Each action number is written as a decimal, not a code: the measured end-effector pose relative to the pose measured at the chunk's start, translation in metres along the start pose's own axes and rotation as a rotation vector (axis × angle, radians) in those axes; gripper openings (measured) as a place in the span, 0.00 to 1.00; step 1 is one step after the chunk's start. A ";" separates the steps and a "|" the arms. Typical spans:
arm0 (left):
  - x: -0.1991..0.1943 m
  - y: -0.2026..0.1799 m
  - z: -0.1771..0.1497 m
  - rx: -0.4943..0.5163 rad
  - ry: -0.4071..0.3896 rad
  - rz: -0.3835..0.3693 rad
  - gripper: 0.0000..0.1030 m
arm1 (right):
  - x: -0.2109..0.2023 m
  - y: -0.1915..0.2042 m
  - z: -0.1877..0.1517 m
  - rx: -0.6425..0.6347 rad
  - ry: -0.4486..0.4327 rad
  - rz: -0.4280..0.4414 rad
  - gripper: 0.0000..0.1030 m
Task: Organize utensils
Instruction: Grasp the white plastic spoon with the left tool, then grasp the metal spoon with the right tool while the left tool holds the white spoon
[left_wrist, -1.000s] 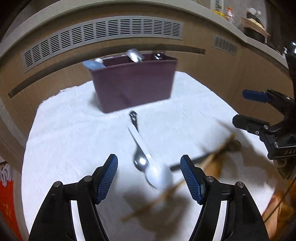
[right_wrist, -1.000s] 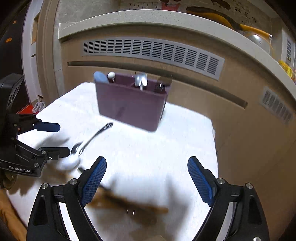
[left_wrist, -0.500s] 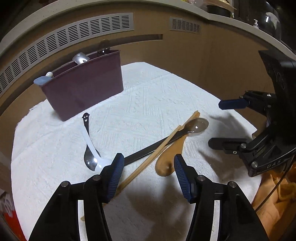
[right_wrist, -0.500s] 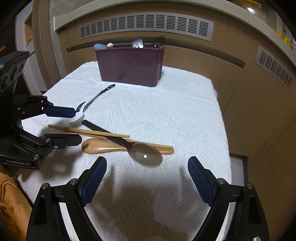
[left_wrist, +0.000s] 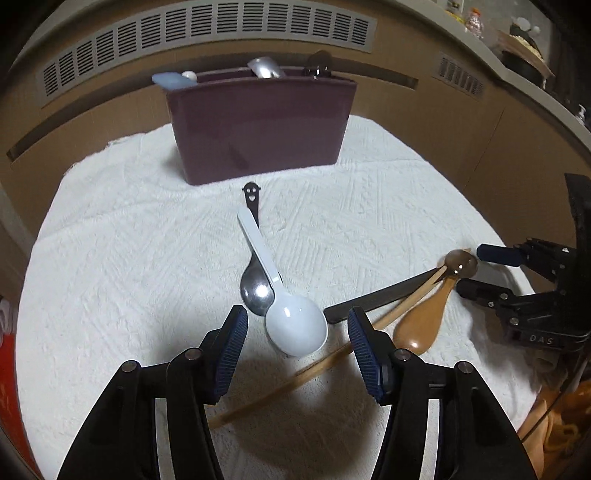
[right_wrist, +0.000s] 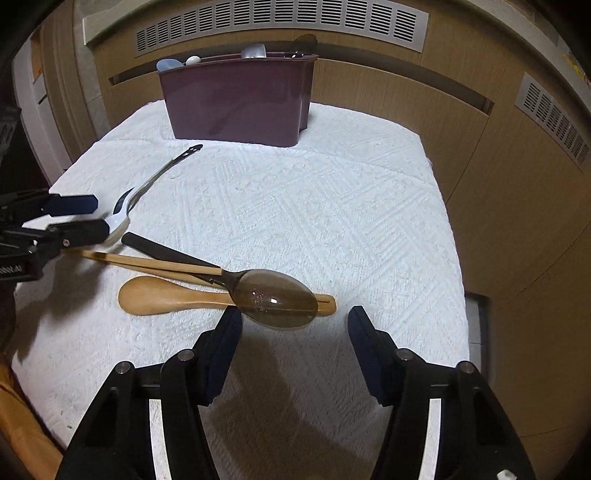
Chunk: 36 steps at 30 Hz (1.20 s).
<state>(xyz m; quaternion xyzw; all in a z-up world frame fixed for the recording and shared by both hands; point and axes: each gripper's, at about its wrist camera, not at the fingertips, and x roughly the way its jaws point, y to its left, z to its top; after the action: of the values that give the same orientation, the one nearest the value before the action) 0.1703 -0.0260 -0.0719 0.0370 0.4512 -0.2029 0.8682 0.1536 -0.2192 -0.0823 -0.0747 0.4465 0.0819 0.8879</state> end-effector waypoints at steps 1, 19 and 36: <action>0.003 -0.002 -0.001 0.005 0.007 0.004 0.56 | 0.001 0.000 0.000 0.006 0.001 0.008 0.56; -0.061 0.014 0.001 -0.042 -0.204 0.125 0.34 | -0.019 0.011 0.009 -0.020 -0.054 0.010 0.56; -0.074 0.048 -0.035 -0.116 -0.154 0.052 0.35 | -0.007 0.098 0.071 -0.219 -0.075 0.149 0.44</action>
<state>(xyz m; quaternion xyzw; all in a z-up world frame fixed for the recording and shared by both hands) 0.1242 0.0499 -0.0394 -0.0173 0.3931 -0.1558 0.9060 0.1842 -0.1094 -0.0409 -0.1347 0.4057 0.1986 0.8819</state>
